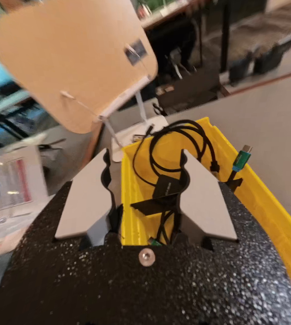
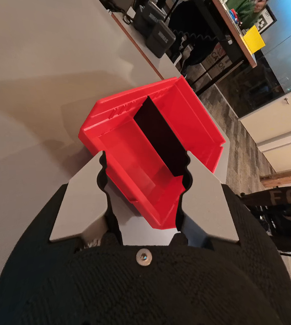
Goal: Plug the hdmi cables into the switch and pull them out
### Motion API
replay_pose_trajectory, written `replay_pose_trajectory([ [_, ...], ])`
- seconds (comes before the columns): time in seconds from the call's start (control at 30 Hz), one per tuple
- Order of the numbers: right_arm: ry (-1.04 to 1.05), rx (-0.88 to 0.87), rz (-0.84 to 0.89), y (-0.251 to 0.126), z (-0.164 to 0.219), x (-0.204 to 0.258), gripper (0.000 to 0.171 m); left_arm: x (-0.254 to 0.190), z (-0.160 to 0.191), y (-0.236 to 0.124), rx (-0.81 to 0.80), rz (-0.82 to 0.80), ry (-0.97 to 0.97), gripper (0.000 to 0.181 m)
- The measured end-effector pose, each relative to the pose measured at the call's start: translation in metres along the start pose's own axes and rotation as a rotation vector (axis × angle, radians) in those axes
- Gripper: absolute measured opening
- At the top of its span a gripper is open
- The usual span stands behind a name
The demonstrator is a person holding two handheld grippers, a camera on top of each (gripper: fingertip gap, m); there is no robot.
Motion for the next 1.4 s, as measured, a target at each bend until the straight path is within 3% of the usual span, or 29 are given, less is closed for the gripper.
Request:
replay_pose_trajectory([
  [0.17,0.0,0.009,-0.012,0.005,0.003,0.002,0.087,-0.016,0.041,0.077,0.451,0.114,0.076,0.071],
  [0.27,0.005,0.03,-0.016,0.008,0.009,0.002,0.087,-0.002,0.061,0.106,0.595,0.032,0.097,0.059],
  [0.37,0.012,0.042,-0.015,0.009,0.014,0.001,0.087,-0.003,0.08,0.122,0.718,0.05,0.039,0.05],
  [0.53,0.026,0.05,-0.014,0.01,0.02,-0.001,0.087,0.016,0.1,0.142,0.8,-0.038,0.059,0.043],
  [0.73,0.026,0.059,-0.014,0.01,0.022,-0.001,0.087,0.013,0.112,0.158,0.781,0.008,0.0,0.034],
  [0.87,0.028,0.057,-0.013,0.01,0.022,-0.002,0.087,0.013,0.112,0.157,0.754,0.032,0.035,0.017],
  [0.97,0.027,0.056,-0.014,0.009,0.022,-0.002,0.087,0.025,0.092,0.146,0.679,-0.019,0.151,0.004],
  [1.4,0.02,-0.001,0.007,-0.004,0.009,-0.005,0.087,0.019,-0.022,0.078,0.338,-0.087,0.379,0.003],
])
Point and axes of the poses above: each gripper's, where its closed fingertips meet, y out along the fingers, z out of its underside, x = y × z across the jaws, the point moved 2 cm from there along -y, back along the fingers, and after that the axes turned 11 degrees about -y, right-handed, at the moved point
